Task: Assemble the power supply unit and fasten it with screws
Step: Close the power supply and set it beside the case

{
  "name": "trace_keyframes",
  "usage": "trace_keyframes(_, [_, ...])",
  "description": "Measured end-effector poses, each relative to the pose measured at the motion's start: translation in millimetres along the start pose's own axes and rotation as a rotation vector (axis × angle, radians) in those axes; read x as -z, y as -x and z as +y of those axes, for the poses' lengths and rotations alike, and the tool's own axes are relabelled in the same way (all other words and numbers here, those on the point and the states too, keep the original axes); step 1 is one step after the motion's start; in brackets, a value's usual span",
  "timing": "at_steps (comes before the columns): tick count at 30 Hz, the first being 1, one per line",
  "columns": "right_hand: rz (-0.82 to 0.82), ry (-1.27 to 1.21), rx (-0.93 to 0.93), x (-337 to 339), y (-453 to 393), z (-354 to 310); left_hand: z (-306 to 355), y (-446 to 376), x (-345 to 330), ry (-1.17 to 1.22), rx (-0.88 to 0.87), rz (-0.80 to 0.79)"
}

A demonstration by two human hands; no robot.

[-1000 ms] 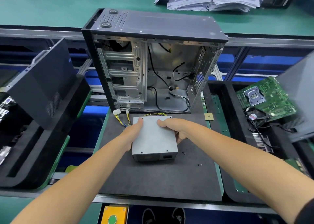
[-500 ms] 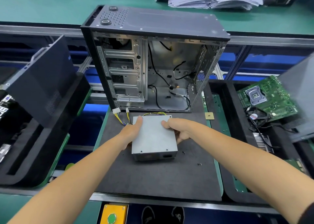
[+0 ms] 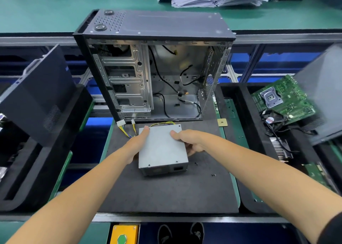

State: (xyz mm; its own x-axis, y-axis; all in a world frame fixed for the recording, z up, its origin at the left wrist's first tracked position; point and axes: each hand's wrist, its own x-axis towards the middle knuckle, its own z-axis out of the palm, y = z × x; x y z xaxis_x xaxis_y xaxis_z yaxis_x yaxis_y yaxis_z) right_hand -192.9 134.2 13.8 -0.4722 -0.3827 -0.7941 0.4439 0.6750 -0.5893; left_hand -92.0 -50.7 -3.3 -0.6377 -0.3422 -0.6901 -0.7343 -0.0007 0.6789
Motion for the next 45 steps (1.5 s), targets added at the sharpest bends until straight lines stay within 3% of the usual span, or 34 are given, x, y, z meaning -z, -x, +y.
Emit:
trace_keyframes(6, [0.002, 0.077, 0.0, 0, 1, -4, 3, -4, -4, 0.025, 0.023, 0.081])
trace_keyframes(15, [-0.035, 0.056, -0.01, 1, 0, 0, 6, -10, -1, -0.232, -0.011, 0.123])
trace_keyframes(21, [-0.046, 0.059, -0.003, 1, -1, 2, 6, -10, 1, -0.249, -0.013, 0.126])
trace_keyframes(27, [-0.197, 0.164, -0.125, 4, 6, 5, 4, -6, 4, -0.145, -0.002, 0.022])
trace_keyframes(37, [-0.201, 0.08, -0.074, 3, 2, 14, 13, -5, 1, -0.254, 0.023, 0.117])
trace_keyframes(45, [-0.193, 0.162, -0.055, 6, 6, 12, 13, -5, 1, -0.22, 0.034, 0.088])
